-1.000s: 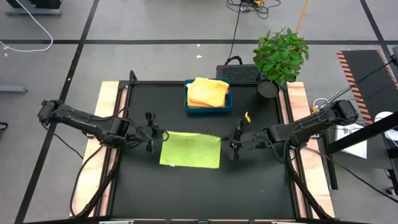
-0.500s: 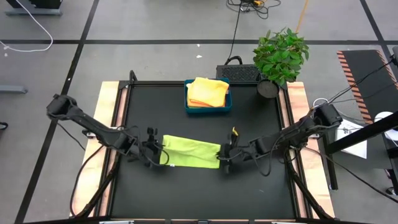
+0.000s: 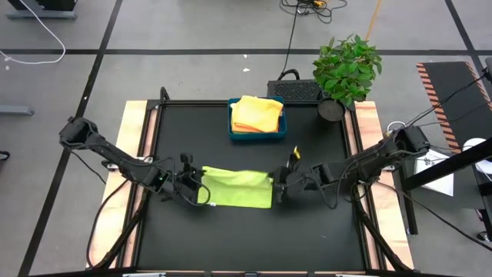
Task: Fold microfiber towels
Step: Fold the green microfiber towel
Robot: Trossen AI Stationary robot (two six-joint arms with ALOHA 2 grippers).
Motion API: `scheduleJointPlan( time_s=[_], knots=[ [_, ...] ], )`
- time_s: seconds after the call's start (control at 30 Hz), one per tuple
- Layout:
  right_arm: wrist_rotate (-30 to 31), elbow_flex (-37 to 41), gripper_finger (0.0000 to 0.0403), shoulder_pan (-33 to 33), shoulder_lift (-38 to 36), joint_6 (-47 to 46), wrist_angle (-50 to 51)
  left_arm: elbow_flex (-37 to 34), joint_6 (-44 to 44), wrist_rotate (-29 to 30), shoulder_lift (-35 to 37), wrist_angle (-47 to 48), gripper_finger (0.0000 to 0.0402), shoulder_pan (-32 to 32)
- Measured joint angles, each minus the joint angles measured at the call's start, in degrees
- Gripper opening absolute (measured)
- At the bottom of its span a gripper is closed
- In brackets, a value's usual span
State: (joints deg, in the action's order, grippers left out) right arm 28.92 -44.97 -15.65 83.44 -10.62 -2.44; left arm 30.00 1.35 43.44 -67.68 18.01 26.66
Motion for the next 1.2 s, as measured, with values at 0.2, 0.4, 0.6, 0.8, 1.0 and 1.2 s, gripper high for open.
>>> scheduleJointPlan(
  time_s=[0.2,0.4,0.6,0.8,1.0,1.2],
  knots=[
    [1.3,0.0,0.0000,6.6,-4.0,2.5,3.3,0.0,-1.5,3.1,0.3,-1.2,0.0007,-4.6],
    [1.1,0.0,0.0000,9.2,-4.2,4.3,3.8,0.0,-1.4,3.3,0.3,-1.2,0.0009,-9.0],
    [2.1,0.0,0.0000,7.8,-4.2,5.5,4.2,0.0,-2.4,3.3,0.3,-1.1,0.0004,-10.3],
    [8.6,0.0,0.0000,10.4,-4.7,9.7,3.8,0.0,-4.3,6.6,0.3,-2.2,0.0006,-12.3],
    [3.6,0.0,0.0000,12.3,-4.6,7.8,4.4,0.0,-4.1,3.1,0.3,-2.2,0.0009,-13.5],
    [0.8,0.0,0.0000,8.2,-4.6,5.1,4.5,0.0,-3.8,-3.5,0.3,-2.0,0.0004,-11.4]
  ],
)
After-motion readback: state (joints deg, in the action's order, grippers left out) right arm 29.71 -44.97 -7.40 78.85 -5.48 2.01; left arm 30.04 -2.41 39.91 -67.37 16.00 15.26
